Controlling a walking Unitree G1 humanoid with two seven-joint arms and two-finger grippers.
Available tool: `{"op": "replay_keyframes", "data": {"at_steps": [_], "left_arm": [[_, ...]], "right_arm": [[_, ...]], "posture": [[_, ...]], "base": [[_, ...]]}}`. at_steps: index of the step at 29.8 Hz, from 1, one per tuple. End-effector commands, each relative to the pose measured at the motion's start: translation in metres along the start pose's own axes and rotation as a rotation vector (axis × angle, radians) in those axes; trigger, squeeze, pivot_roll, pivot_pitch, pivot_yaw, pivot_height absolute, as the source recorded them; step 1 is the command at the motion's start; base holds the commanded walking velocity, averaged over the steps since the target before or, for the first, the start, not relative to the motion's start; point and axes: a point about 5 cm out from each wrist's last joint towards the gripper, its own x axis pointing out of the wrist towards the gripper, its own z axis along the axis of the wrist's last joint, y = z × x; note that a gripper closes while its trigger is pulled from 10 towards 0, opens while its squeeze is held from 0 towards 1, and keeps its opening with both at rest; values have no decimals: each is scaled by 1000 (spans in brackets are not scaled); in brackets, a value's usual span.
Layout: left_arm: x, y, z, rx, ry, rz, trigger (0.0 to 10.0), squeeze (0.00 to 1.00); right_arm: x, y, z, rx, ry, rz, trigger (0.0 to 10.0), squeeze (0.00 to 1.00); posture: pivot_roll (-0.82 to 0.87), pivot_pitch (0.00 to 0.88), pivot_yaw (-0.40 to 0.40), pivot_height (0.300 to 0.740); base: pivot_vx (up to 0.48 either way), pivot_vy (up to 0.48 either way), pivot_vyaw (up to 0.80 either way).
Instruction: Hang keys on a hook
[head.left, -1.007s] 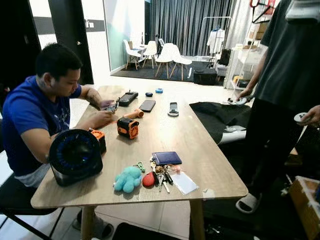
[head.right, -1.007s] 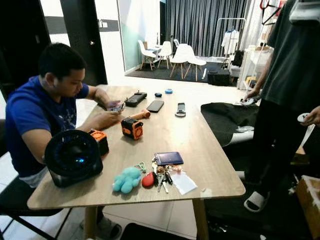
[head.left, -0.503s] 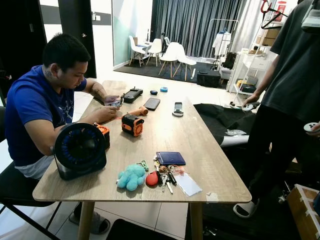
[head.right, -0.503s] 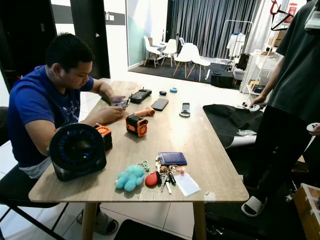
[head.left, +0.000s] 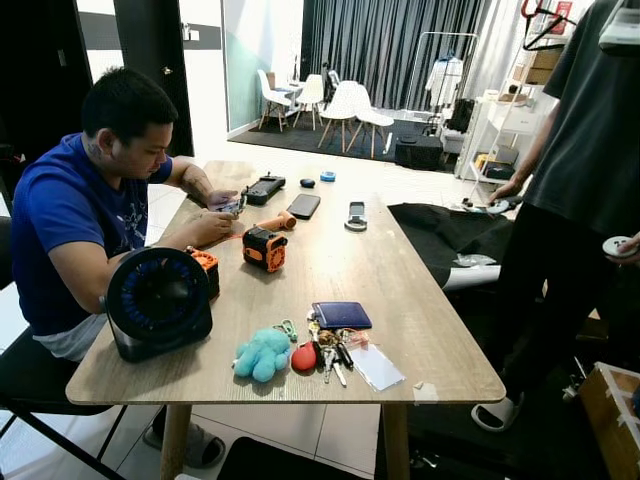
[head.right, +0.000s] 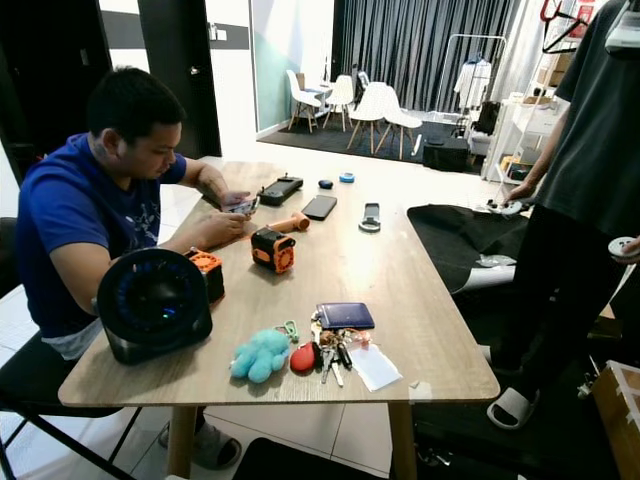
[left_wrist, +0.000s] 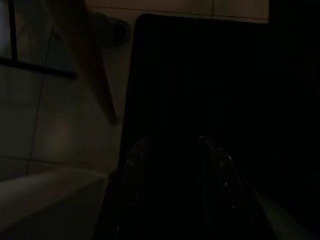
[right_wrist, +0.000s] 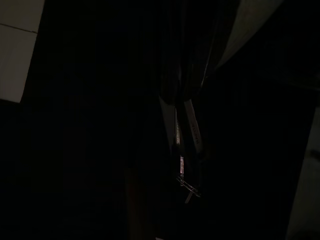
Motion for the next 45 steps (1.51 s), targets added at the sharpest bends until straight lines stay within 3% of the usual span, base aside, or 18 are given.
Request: {"op": "replay_keyframes", "data": {"at_steps": [1,7,16,28,45], "left_arm": [[1,-7,-1,-17,15,-19,10000,0],[2,-12,1,-27,2,-67,10000,0],[4,-11,3,-7,13,-53,10000,0],[5,-12,6,4,7,-62,10000,0],[4,-12,2,24,18,-64,10000,0]], "right_arm": [[-1,-2,-1,8,-13,-12,10000,0],[-2,-2,-5,36,-17,-17,10000,0],[-3,2,-9,71,-10,-4,10000,0],[-4,3,-12,18,5,17,10000,0],[-4,5,-14,2,20,31,10000,0]], "posture": [[90,19,-24,740],[70,20,-8,740],[55,15,1,740],[58,13,6,740],[60,15,4,740]], "base": [[0,0,0],[0,0,0],[0,0,0],[0,0,0],[0,0,789]]}}
